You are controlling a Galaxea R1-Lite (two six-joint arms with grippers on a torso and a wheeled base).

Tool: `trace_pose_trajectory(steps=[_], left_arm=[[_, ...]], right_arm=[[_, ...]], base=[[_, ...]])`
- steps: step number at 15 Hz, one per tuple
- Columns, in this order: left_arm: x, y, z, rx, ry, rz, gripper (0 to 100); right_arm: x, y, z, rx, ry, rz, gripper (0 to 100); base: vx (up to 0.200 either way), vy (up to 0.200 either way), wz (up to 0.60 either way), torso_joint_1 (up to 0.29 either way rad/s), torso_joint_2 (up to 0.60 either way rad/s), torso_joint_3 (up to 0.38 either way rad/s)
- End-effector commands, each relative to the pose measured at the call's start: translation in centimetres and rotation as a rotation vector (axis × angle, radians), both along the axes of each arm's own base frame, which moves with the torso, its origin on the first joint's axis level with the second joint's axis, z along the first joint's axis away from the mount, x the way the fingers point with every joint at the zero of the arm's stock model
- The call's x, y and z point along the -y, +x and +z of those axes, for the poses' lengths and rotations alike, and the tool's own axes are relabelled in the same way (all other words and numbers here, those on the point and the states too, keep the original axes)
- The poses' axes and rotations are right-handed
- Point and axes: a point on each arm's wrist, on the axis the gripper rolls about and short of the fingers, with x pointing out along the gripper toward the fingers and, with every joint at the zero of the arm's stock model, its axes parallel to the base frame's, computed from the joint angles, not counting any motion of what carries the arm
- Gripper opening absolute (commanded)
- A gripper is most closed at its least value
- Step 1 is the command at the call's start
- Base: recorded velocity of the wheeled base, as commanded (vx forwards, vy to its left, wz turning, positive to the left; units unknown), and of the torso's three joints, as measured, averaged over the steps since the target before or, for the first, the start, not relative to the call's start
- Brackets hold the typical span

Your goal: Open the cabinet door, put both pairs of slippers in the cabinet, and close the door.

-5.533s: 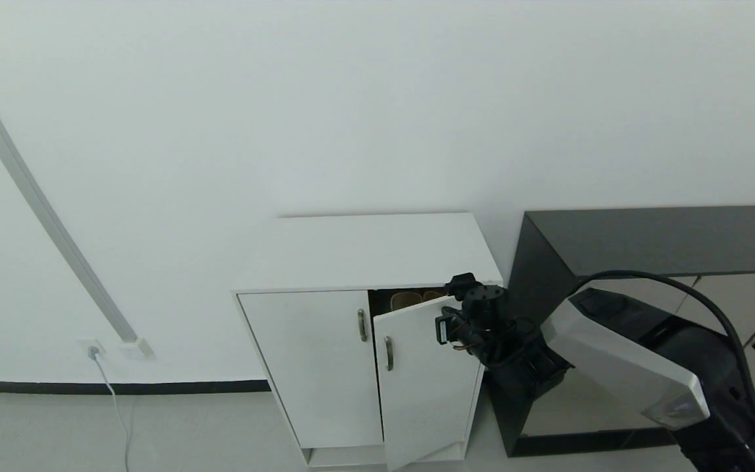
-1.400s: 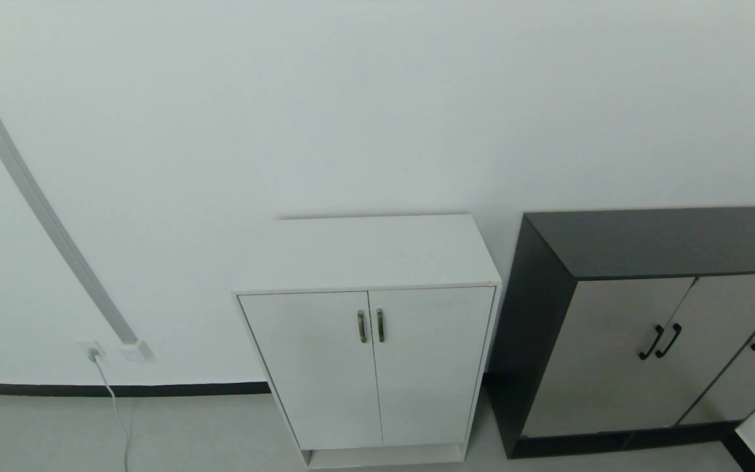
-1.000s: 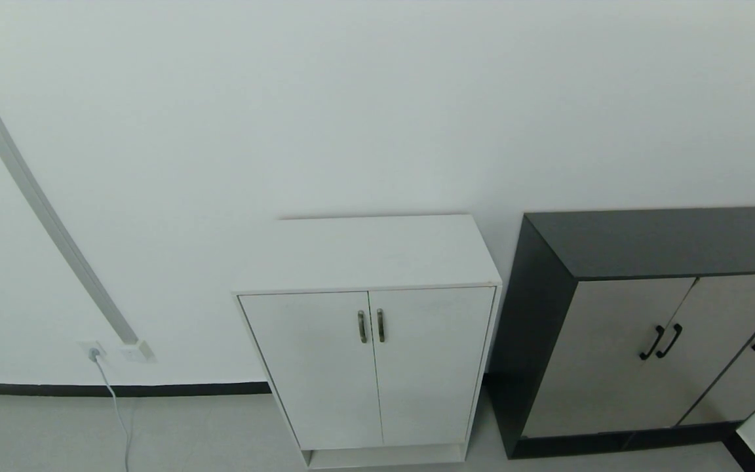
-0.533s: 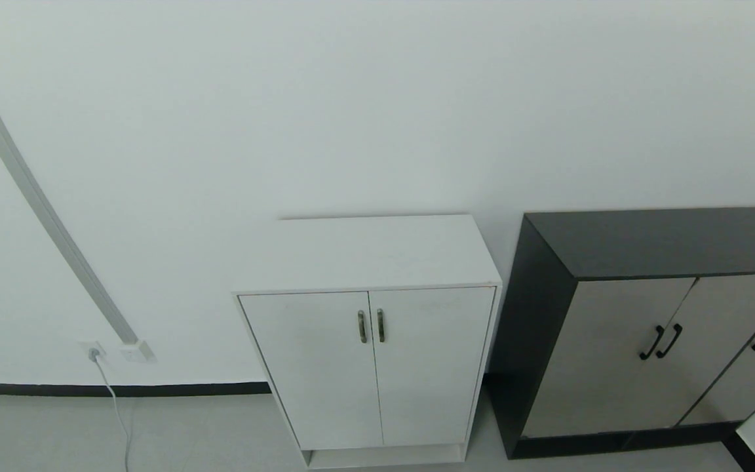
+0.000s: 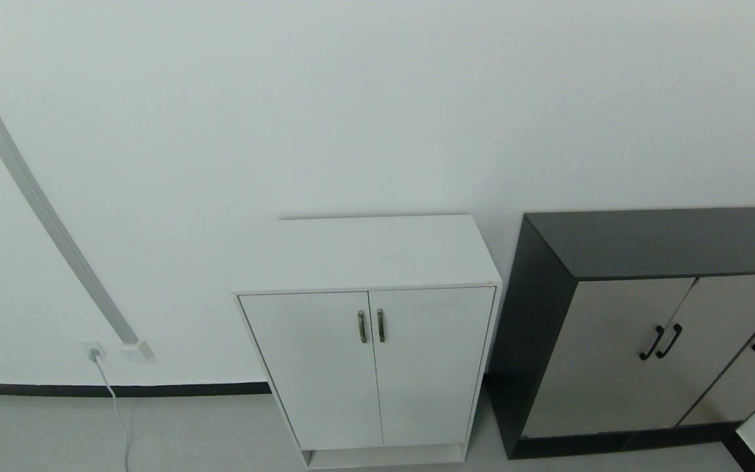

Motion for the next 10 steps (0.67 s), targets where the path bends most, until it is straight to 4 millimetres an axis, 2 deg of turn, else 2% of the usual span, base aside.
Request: trace_pose_trajectory(steps=[1, 2, 10], left_arm=[[0.0, 0.01, 0.0, -0.001, 0.0, 0.0, 0], [0.0, 0.01, 0.0, -0.001, 0.0, 0.002, 0], [0.0, 0.01, 0.0, -0.001, 0.003, 0.002, 0]], right_arm=[[0.04, -0.23, -0.03, 0.034, 0.022, -0.023, 0], [0.06, -0.23, -0.02, 0.035, 0.078, -0.033, 0], [0.17, -0.24, 0.03, 0.041, 0.08, -0.082, 0]], base=[[0.0, 0.0, 0.0, 0.0, 0.0, 0.0], [0.0, 0.0, 0.0, 0.0, 0.0, 0.0], [0.0, 0.0, 0.0, 0.0, 0.0, 0.0]])
